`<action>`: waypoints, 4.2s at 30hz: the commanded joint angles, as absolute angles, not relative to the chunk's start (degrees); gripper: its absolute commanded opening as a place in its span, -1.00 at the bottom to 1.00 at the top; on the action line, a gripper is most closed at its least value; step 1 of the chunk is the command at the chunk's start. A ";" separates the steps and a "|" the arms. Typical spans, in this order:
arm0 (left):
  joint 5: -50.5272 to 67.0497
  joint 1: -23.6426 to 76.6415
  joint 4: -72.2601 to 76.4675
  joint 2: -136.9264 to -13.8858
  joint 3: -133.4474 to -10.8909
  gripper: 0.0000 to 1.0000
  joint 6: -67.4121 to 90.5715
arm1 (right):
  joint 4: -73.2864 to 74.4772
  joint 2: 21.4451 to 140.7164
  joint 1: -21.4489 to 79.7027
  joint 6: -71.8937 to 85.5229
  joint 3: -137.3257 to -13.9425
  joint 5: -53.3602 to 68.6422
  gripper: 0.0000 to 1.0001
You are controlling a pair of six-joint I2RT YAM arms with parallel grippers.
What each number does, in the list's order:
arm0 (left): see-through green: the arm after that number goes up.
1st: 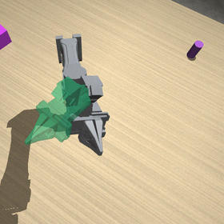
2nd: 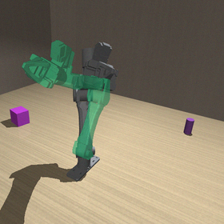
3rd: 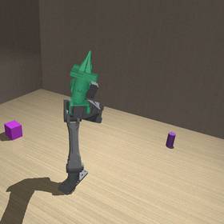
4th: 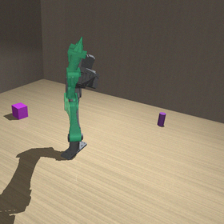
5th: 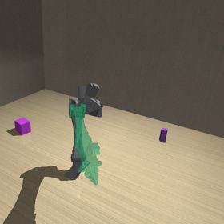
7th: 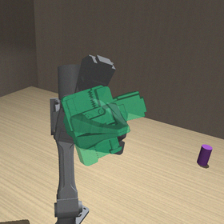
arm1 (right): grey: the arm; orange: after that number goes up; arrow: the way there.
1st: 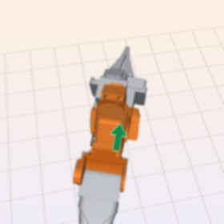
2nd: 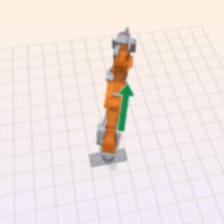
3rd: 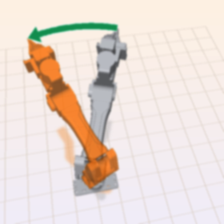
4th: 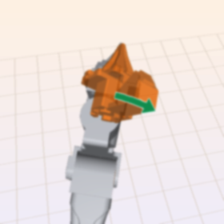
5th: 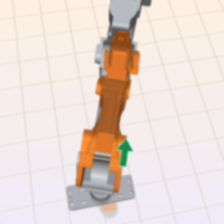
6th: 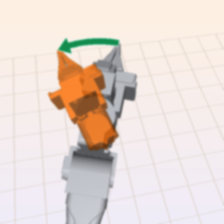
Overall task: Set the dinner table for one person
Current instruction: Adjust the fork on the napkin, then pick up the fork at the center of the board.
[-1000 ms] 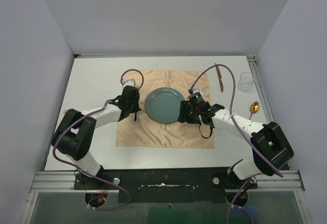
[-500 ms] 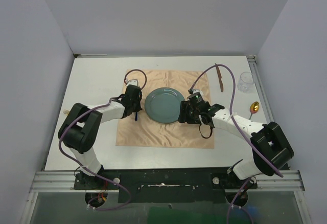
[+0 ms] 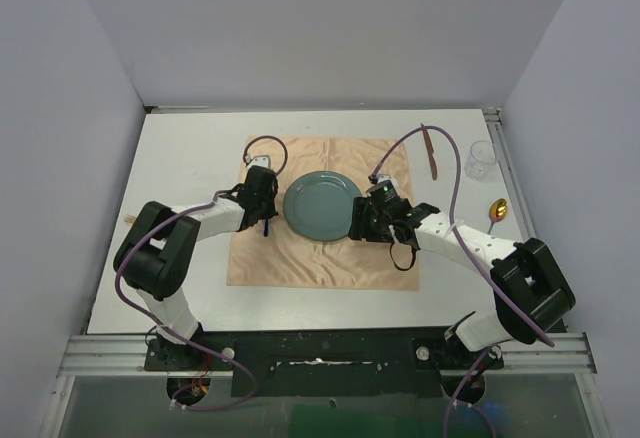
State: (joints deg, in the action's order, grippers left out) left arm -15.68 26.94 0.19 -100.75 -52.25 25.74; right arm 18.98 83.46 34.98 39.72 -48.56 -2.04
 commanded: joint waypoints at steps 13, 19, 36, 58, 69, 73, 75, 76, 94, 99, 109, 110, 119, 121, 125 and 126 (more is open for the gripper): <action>-18.04 27.07 -1.99 -94.28 -56.84 -0.18 25.38 | 17.85 84.35 35.62 39.90 -51.68 -2.38 0.10; -22.44 27.03 -7.47 -84.95 -60.01 -0.20 27.63 | 17.75 84.71 35.60 39.59 -51.74 -2.37 0.10; -43.84 16.65 -28.36 -64.69 -46.61 -0.52 52.43 | 13.34 84.83 35.60 37.03 -50.00 0.03 0.10; -54.63 12.77 -40.87 -90.77 -56.76 -0.65 77.78 | 0.61 76.43 29.56 32.06 -33.68 10.55 0.12; -47.08 6.99 -39.20 -96.39 -57.46 -0.65 80.80 | -2.59 77.99 25.84 31.64 -31.90 16.08 0.12; -44.51 5.36 -37.75 -96.75 -55.63 -0.65 80.43 | -3.22 78.11 25.76 31.82 -31.65 16.85 0.12; -43.66 4.75 -37.26 -96.72 -54.68 -0.65 80.71 | -3.14 77.93 25.78 31.80 -31.36 16.82 0.12; -43.26 4.56 -37.11 -96.76 -54.33 -0.65 80.80 | -3.12 77.74 25.71 31.81 -31.25 16.77 0.12; -37.66 2.72 -33.82 -98.78 -48.90 -0.62 83.29 | -2.45 77.62 25.01 31.40 -31.18 16.93 0.13; -35.97 2.72 -31.17 -98.91 -46.28 -0.64 83.70 | -2.72 78.42 24.96 31.38 -31.25 17.53 0.13; -32.97 4.62 -25.27 -99.58 -46.62 -1.00 79.65 | -2.58 79.40 24.66 31.55 -31.00 16.96 0.13; -33.48 5.24 -24.71 -98.84 -47.02 -1.00 78.57 | -2.75 79.86 24.62 31.60 -31.09 17.04 0.13; -30.51 14.15 -12.06 -88.18 -48.01 -1.00 62.67 | -3.78 84.22 24.62 33.10 -33.01 19.13 0.12; -28.01 14.64 -12.04 -87.03 -49.06 -1.00 59.34 | -3.67 84.69 24.63 33.52 -33.68 19.27 0.12; -26.75 16.26 -15.33 -84.82 -51.47 -1.00 52.43 | -2.88 85.23 24.73 34.36 -34.77 19.14 0.12; -25.85 16.44 -15.98 -84.30 -51.91 -1.00 50.65 | -2.71 85.27 24.73 34.55 -34.99 19.04 0.12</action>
